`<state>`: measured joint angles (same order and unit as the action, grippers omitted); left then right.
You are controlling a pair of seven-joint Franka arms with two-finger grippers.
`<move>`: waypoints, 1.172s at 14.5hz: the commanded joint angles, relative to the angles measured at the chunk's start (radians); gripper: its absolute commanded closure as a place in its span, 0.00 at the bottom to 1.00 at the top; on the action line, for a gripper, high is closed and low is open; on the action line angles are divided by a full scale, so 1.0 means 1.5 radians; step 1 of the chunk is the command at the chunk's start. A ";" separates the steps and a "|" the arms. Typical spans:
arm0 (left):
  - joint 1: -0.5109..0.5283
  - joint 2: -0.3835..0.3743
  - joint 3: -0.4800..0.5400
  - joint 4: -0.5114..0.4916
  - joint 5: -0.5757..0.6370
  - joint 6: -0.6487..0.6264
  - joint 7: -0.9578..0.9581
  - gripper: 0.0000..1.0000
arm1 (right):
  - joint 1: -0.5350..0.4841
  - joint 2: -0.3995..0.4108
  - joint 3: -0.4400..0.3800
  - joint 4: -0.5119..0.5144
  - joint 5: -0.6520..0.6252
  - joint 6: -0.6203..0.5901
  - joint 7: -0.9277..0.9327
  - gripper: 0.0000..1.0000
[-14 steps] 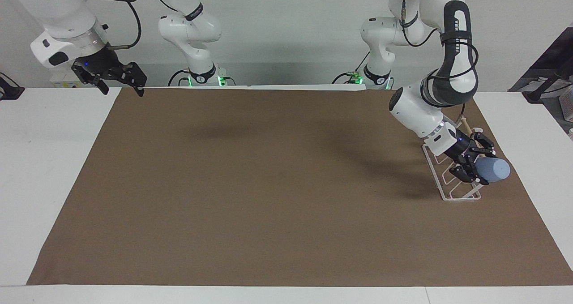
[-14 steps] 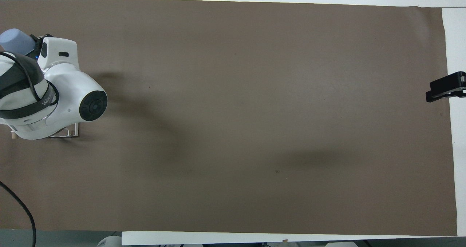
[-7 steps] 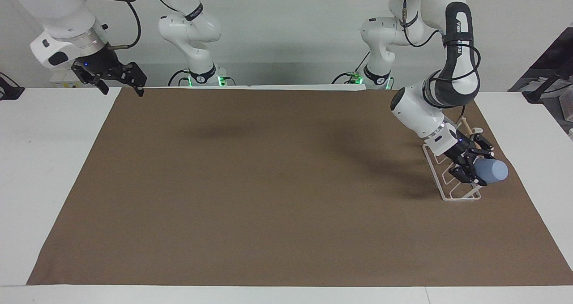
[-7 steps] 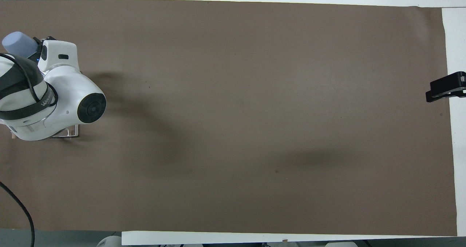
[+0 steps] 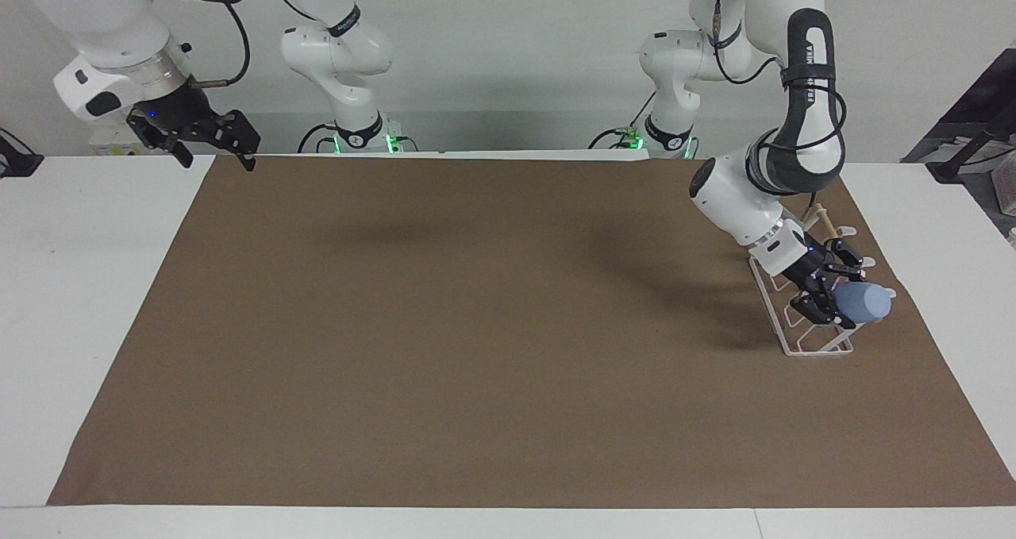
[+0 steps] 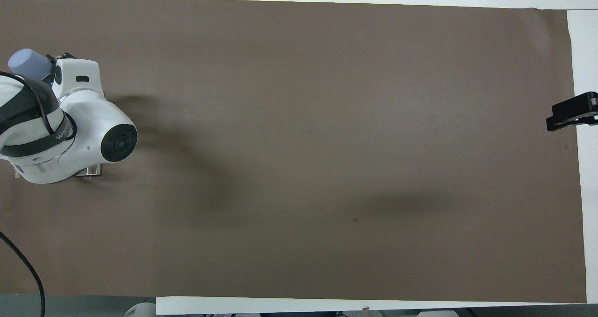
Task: Hang cup on cup holder
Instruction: 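Hang the cup on the rack peg with the left gripper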
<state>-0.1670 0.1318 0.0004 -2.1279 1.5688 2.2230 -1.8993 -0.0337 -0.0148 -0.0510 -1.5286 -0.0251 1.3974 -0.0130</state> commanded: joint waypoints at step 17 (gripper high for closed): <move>0.010 -0.049 -0.003 0.085 -0.614 -0.001 0.400 0.00 | -0.008 -0.005 0.000 -0.008 0.011 0.004 -0.017 0.01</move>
<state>-0.1631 0.0554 -0.0012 -2.0305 0.7665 2.2404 -1.3953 -0.0344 -0.0148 -0.0516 -1.5286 -0.0251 1.3974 -0.0130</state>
